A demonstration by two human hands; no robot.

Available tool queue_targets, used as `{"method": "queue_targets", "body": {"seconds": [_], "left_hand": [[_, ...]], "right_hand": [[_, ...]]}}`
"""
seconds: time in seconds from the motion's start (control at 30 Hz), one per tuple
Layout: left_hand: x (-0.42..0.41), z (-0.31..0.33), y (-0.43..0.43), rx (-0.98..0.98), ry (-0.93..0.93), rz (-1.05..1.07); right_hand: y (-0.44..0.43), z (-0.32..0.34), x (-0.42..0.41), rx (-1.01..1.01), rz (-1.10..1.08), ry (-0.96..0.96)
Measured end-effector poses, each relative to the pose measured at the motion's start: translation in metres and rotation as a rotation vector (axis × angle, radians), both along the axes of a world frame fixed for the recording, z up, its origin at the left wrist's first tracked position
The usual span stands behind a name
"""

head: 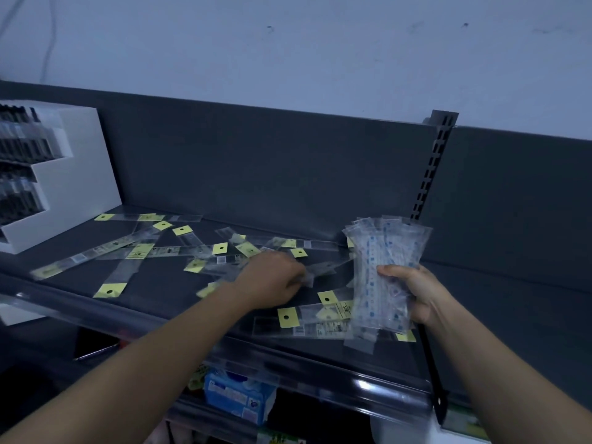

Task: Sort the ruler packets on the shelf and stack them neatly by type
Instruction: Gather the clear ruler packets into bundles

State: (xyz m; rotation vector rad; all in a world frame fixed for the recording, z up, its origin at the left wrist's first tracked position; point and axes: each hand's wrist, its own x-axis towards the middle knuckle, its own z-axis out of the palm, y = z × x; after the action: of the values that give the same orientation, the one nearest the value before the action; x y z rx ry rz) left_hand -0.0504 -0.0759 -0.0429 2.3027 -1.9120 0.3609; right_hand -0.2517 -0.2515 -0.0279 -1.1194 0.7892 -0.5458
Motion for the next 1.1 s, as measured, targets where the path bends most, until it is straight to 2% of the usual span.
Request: {"method": "queue_targets", "body": {"seconds": [0.17,0.23,0.37,0.53,0.67,0.9,0.97,1.03,1.1], "left_hand": [[-0.030,-0.015,-0.021,0.243,0.289,-0.096],[-0.040,-0.017,-0.024,0.323,0.304,-0.103],[-0.047,-0.010,-0.025,0.117,0.303,-0.029],[-0.052,0.001,-0.031,0.251,0.484,0.148],[-0.044,0.006,-0.031,0.183,0.491,0.221],[-0.018,0.026,-0.028,0.000,0.504,0.494],[-0.016,0.025,-0.025,-0.005,0.412,0.548],[-0.020,0.019,-0.023,-0.021,0.234,0.573],[-0.028,0.011,-0.026,-0.048,0.177,0.471]], "right_hand": [[-0.001,-0.002,-0.006,-0.009,-0.036,0.015],[-0.002,-0.002,-0.010,-0.013,-0.044,0.018],[0.000,-0.003,-0.021,-0.013,-0.055,0.019],[0.004,-0.005,-0.028,-0.032,-0.072,0.038],[0.004,-0.001,-0.033,-0.036,-0.101,0.005],[0.002,0.003,-0.041,-0.043,-0.176,-0.051],[0.003,0.002,-0.043,-0.044,-0.175,-0.043],[0.003,0.001,-0.046,-0.041,-0.175,-0.039],[0.003,0.001,-0.048,-0.037,-0.188,-0.040]]}}
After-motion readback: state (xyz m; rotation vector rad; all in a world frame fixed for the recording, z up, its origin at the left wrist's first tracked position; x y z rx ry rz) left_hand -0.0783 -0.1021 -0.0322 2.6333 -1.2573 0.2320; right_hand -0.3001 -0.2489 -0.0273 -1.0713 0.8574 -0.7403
